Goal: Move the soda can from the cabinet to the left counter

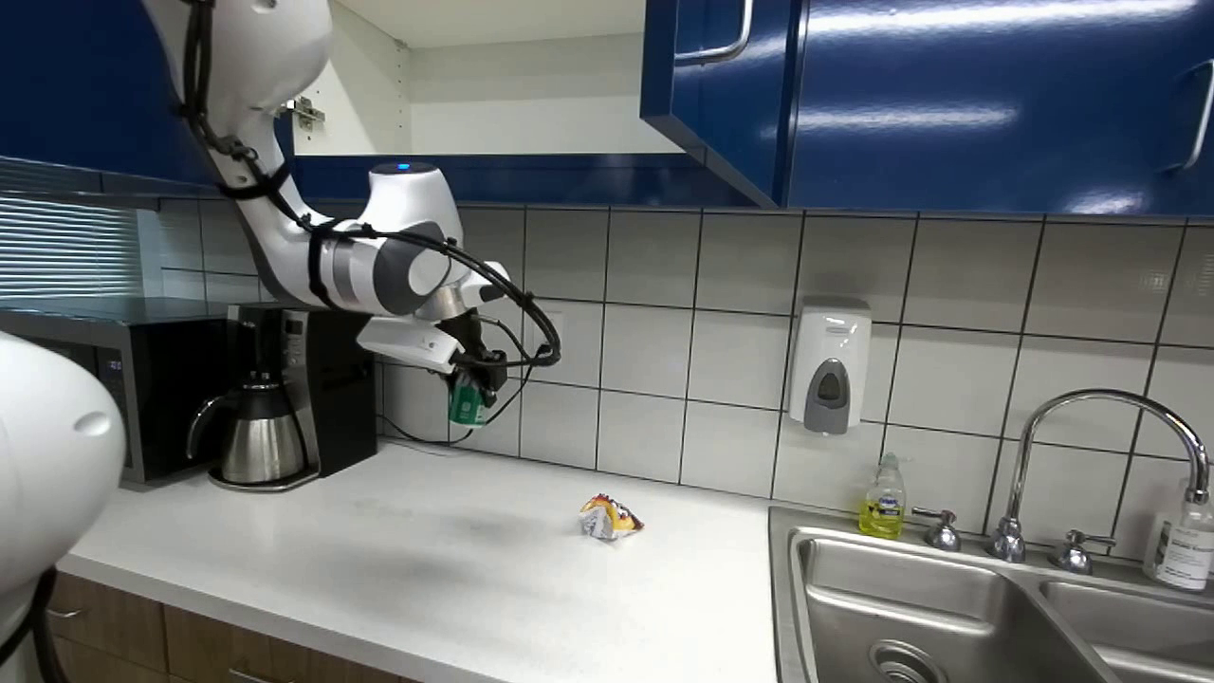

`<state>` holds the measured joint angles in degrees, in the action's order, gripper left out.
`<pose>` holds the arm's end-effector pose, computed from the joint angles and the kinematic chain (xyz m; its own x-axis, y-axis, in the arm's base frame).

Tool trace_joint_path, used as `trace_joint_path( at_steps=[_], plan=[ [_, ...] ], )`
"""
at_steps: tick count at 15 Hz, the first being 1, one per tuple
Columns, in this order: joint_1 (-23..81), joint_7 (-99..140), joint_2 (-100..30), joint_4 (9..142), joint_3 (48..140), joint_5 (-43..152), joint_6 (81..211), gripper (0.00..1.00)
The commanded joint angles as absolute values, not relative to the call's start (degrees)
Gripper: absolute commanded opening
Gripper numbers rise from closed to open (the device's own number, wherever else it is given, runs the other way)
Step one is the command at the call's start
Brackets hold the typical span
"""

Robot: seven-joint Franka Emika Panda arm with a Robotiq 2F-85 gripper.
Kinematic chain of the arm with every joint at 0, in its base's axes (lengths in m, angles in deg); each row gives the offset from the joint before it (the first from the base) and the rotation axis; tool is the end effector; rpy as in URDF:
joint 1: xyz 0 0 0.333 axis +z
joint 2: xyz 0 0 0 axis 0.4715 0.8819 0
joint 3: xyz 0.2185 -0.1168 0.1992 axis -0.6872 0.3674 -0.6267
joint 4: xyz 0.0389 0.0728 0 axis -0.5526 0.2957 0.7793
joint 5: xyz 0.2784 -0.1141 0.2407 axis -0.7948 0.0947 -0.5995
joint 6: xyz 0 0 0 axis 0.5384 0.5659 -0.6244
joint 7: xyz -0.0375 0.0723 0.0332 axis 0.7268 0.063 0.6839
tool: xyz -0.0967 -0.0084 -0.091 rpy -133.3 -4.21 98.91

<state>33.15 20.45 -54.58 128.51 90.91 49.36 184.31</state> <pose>0.5033 0.0329 0.3411 0.8549 -0.0696 0.5142 -0.0374 -0.9967 -0.0727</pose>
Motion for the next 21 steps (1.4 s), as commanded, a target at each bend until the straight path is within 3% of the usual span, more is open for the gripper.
trace_joint_path(
  at_steps=[1,21],
  plan=[
    [33.57,24.66,-49.15,126.85,91.5,46.99,189.52,0.38],
    [29.92,23.07,-23.65,118.29,88.5,50.31,206.72,0.38]
  ],
)
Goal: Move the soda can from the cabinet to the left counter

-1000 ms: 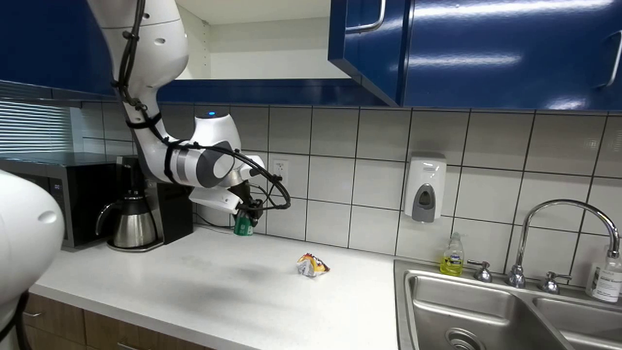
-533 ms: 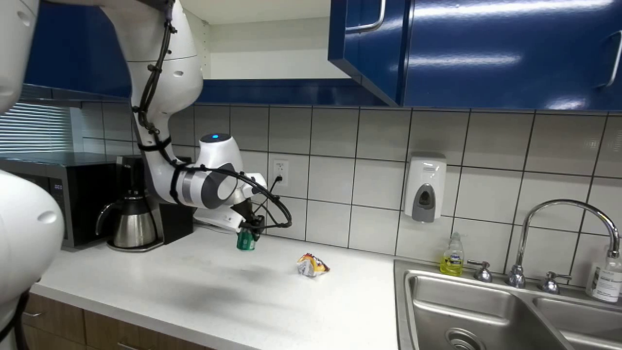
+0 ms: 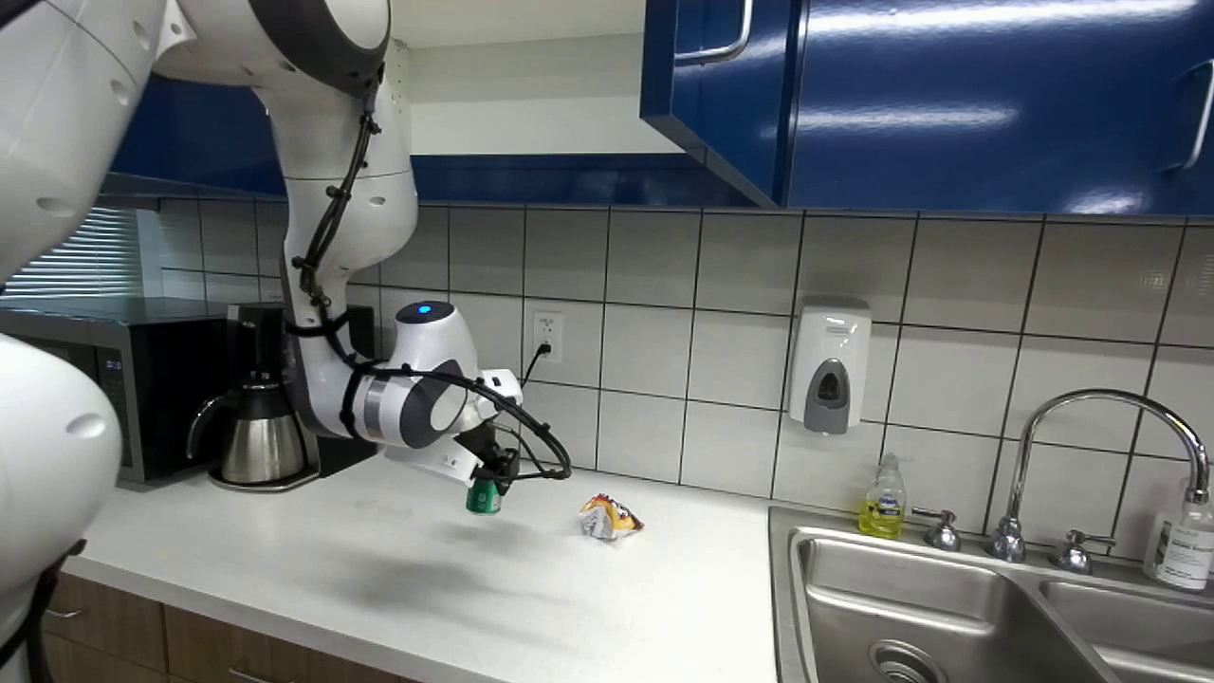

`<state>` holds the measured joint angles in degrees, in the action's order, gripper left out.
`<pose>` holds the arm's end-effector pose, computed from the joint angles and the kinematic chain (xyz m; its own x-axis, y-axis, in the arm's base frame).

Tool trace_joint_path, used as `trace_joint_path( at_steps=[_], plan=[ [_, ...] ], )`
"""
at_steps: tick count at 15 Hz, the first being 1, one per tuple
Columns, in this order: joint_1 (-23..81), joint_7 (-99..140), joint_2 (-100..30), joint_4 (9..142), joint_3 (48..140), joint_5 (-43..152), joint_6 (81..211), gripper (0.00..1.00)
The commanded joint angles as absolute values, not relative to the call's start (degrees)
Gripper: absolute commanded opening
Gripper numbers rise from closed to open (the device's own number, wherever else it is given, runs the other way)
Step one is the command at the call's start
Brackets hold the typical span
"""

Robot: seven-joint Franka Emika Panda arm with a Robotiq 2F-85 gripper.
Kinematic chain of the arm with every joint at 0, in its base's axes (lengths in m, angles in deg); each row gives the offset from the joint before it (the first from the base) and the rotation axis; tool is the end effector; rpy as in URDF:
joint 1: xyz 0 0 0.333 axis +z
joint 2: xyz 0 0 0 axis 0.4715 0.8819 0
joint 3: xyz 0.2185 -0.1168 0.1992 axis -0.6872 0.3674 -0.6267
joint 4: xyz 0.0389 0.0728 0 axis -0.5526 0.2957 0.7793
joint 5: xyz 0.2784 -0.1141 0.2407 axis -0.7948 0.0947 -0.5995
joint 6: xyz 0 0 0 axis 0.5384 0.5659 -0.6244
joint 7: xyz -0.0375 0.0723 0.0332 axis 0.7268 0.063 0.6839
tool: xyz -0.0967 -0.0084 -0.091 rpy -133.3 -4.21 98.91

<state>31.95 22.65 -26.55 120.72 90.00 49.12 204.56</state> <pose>0.5440 0.0305 0.1860 0.8547 -0.0382 0.5177 -0.0209 -0.9990 -0.0393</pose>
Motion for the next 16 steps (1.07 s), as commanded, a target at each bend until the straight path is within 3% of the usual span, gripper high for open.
trace_joint_path(
  at_steps=[1,16],
  plan=[
    [29.77,23.14,-22.79,117.77,88.45,50.46,206.97,0.38],
    [30.37,23.44,-14.28,108.0,89.22,50.42,208.72,0.38]
  ],
)
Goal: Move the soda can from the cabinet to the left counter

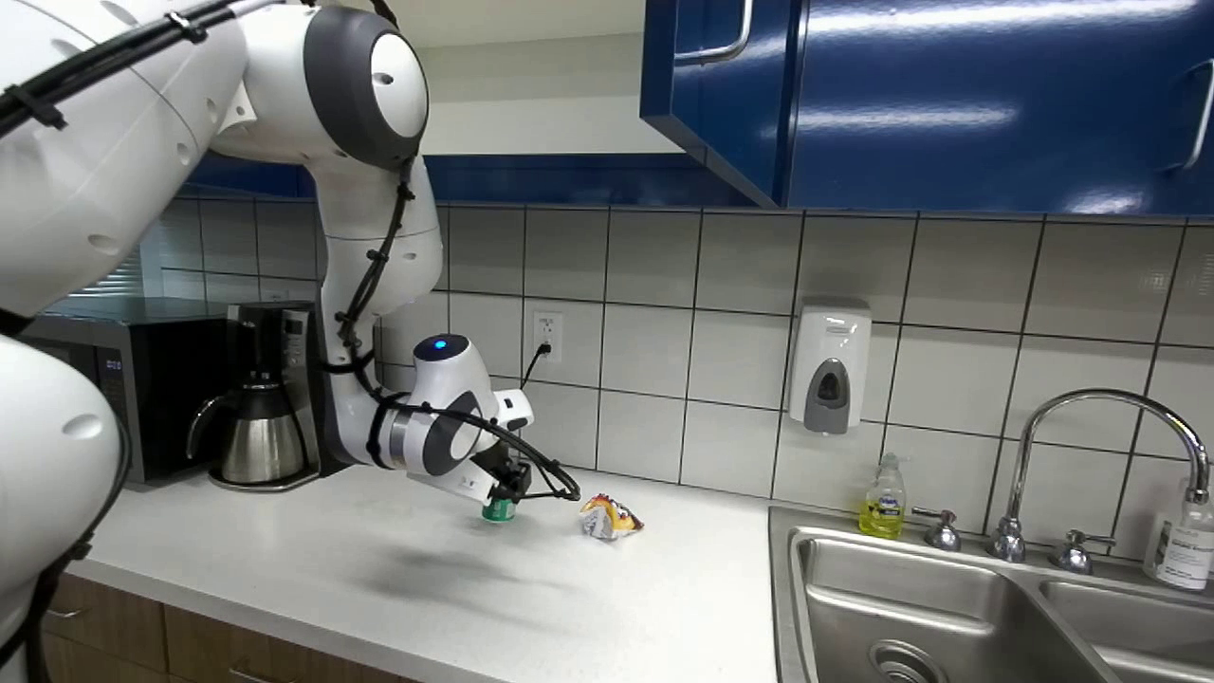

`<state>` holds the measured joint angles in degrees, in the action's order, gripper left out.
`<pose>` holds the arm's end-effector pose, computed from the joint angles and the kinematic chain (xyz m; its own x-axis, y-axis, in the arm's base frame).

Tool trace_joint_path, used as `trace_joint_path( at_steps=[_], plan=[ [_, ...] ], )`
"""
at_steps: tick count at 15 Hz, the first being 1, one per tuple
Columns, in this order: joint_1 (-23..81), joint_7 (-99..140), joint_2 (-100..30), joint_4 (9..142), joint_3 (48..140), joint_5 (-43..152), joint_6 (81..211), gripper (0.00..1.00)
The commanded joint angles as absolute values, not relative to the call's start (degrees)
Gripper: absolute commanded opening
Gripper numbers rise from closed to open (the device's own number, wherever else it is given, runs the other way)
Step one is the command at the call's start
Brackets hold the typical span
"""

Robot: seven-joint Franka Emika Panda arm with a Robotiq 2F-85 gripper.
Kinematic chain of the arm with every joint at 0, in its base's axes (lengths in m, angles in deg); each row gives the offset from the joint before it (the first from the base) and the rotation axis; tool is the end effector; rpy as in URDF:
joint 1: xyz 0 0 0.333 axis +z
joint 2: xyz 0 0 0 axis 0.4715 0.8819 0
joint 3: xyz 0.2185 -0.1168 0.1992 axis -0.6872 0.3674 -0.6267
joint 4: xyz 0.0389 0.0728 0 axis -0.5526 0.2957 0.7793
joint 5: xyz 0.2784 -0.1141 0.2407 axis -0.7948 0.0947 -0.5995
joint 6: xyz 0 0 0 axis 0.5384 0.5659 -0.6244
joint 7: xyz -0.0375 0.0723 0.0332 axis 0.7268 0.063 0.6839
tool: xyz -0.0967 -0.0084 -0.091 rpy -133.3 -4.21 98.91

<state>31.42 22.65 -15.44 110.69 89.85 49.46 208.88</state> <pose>0.5866 0.0298 0.1459 0.8240 -0.0403 0.5652 -0.0211 -0.9990 -0.0405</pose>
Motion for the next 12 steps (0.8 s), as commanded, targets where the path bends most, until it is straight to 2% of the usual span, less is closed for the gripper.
trace_joint_path(
  at_steps=[1,12],
  plan=[
    [30.39,23.42,-13.8,107.48,89.18,50.4,208.72,0.38],
    [30.57,23.4,-9.96,104.25,89.22,50.29,208.75,0.38]
  ],
)
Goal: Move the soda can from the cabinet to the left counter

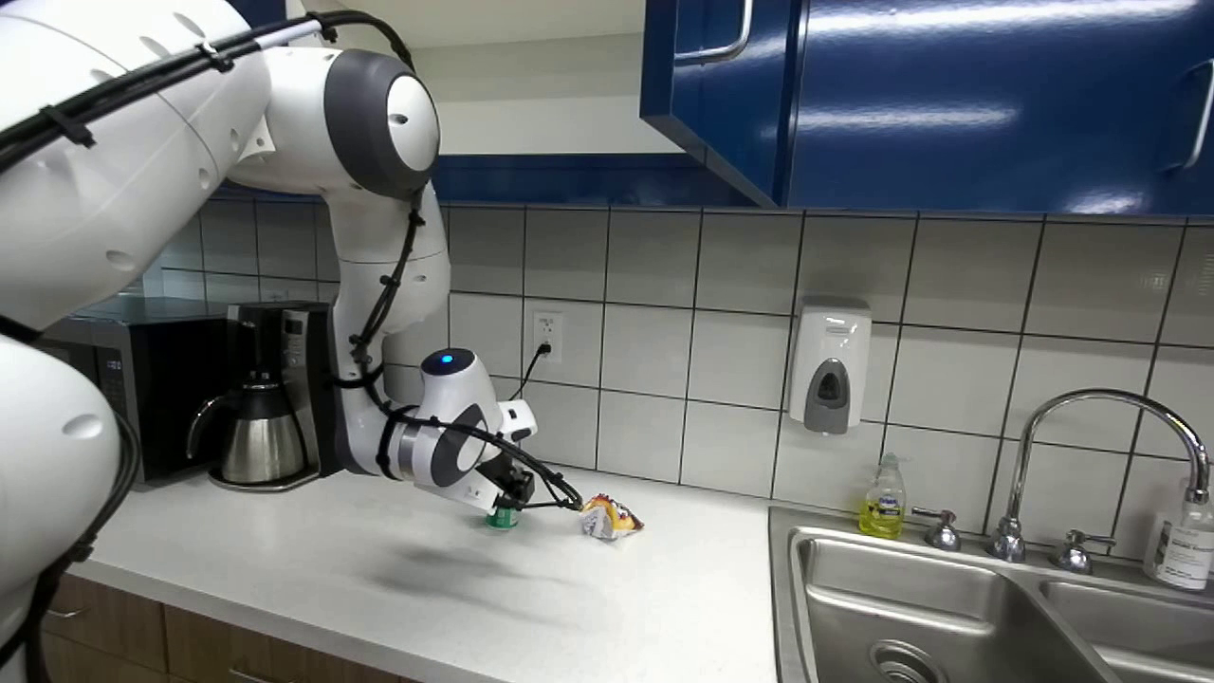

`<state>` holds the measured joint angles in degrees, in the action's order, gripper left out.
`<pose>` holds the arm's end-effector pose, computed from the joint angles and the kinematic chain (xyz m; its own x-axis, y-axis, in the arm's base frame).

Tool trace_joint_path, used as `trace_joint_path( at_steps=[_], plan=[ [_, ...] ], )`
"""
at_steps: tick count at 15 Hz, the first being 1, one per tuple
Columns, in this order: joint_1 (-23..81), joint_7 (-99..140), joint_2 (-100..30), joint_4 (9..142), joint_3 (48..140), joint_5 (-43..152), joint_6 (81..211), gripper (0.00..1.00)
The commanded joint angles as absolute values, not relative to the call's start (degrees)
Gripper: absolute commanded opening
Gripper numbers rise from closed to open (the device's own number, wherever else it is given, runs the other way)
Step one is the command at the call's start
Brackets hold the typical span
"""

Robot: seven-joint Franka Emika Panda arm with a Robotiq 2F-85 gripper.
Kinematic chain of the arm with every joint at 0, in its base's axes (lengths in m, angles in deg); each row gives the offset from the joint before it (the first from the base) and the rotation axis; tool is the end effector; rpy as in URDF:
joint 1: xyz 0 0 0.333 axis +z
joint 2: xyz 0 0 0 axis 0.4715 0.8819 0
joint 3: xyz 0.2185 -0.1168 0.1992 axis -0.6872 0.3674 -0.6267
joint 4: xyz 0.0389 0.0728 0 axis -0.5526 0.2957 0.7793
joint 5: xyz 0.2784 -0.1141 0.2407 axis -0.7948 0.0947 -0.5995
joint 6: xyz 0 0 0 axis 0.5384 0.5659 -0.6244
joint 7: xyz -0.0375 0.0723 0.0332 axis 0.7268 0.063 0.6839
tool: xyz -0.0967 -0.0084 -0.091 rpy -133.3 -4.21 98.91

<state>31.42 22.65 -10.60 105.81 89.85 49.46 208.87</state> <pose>0.6036 0.0308 0.1240 0.8237 -0.0405 0.5656 -0.0212 -0.9989 -0.0407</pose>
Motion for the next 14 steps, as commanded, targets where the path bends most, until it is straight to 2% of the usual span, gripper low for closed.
trace_joint_path(
  at_steps=[1,5,6,8,9,14],
  plan=[
    [30.45,23.37,-9.68,104.09,89.1,50.34,208.75,0.38],
    [30.59,23.45,-9.03,103.61,89.26,50.31,208.76,0.38],
    [30.8,23.62,-8.87,103.59,89.48,50.33,208.77,0.86],
    [30.68,23.51,-8.69,103.31,89.34,50.31,208.77,0.96],
    [30.56,23.43,-8.72,103.28,89.21,50.31,208.77,0.99],
    [30.66,23.42,-9.17,103.48,89.3,50.23,208.78,1.0]
  ],
)
